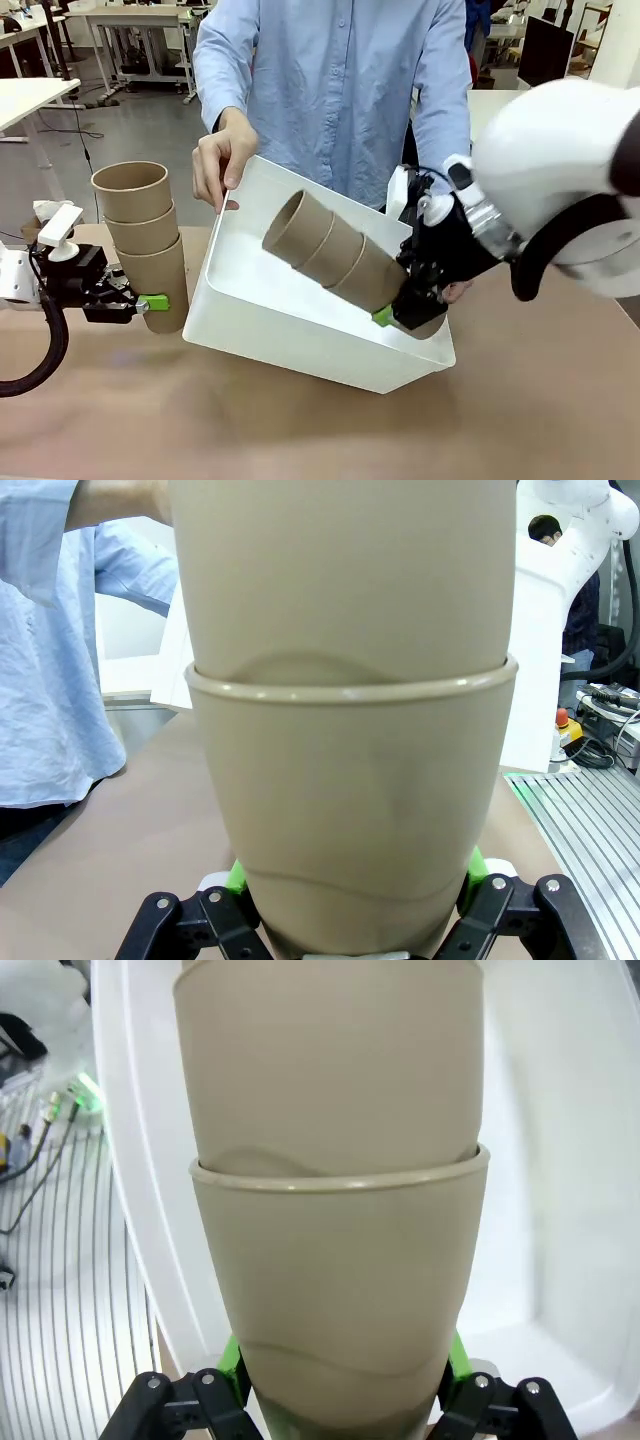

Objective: Stack the cups and store them in the basket.
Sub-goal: Place the stack of Reusable plastic cups into the Pantry Basket.

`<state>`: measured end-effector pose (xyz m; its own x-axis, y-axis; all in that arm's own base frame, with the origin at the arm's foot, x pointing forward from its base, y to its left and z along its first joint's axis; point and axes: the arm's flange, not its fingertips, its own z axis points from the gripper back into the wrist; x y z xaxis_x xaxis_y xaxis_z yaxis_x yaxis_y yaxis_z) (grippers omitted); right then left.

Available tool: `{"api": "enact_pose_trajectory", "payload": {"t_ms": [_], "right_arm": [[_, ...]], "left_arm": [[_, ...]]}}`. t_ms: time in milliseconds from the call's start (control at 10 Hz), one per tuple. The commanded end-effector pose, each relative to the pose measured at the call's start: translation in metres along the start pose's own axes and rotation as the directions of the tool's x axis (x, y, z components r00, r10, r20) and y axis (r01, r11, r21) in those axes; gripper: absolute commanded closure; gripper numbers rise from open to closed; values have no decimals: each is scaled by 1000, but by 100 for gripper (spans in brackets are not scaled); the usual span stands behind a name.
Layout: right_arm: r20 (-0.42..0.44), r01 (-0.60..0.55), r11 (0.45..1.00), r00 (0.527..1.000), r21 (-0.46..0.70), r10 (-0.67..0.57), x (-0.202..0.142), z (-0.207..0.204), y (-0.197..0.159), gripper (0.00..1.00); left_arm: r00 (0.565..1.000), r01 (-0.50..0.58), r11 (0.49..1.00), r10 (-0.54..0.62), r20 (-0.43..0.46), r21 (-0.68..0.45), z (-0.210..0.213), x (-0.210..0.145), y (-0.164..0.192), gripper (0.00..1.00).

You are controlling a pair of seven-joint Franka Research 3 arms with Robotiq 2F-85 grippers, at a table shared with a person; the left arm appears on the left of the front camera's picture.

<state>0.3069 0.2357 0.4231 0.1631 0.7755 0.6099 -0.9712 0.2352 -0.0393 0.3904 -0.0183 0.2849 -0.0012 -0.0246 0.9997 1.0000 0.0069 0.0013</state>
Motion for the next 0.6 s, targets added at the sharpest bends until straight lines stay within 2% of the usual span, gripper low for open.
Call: {"api": "enact_pose_trajectory", "payload": {"t_ms": [0,200,500], "right_arm": [[-12,27,999,1000,-27,-27,-13,-7,4,15],[-56,6,1000,998,-31,-7,-10,-23,6,15],[-44,-27,999,999,-29,26,-17,-50,11,15]], "left_arm": [[1000,12,1000,-12,10,-2,-1,4,-1,16],[1000,12,1000,-12,10,-2,-1,4,-1,16],[1000,12,1000,-12,10,-2,-1,4,-1,16]]}}
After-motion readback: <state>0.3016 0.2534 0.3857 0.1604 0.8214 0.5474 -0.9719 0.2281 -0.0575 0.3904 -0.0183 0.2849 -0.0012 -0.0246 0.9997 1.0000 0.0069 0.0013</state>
